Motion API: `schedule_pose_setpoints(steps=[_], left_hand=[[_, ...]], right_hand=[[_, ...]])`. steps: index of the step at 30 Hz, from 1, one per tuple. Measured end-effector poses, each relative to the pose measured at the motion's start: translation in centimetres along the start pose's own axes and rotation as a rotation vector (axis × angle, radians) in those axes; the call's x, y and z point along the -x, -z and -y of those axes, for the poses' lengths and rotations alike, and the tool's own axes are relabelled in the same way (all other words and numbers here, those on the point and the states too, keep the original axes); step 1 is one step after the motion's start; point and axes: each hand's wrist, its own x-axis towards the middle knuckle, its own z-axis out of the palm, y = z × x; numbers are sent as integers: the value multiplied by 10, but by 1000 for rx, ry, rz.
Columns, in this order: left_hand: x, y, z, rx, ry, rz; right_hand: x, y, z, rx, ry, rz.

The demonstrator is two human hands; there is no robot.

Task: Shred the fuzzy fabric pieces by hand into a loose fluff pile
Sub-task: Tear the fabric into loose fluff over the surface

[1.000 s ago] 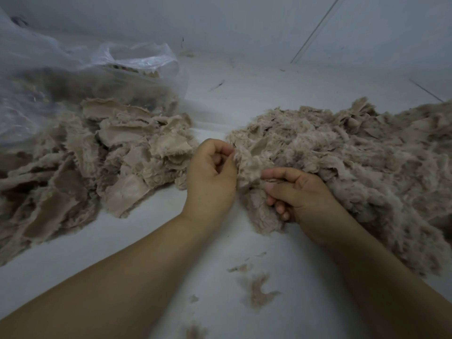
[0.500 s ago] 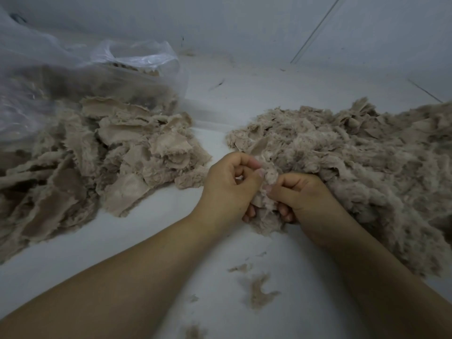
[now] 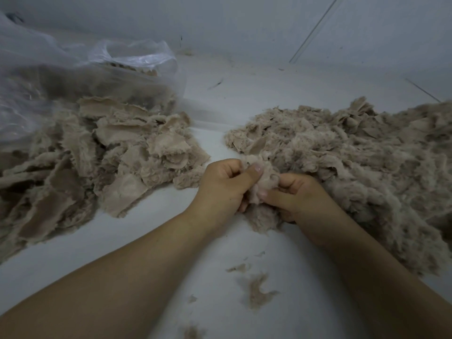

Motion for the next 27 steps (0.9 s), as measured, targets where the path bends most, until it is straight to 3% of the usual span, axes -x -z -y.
schedule_pose_setpoints(steps=[5,13,19,25,27], left_hand=[[-1,2,-4,31,75,-4],[2,1,-6,-28,87,103],[2,0,0,-16,-29,42],[-4,5,-5,44,-51,-185],[-3,11,-9,40,-82,-106]], right_hand=[[-10,11,-8,-67,-110,-165],[-11,12,-10,-82,-100,-150],[-7,8,-9,121,-39,-100],[-9,10,-9,-30,-73,-167],[-11,10,-10,-92,-76,-193]])
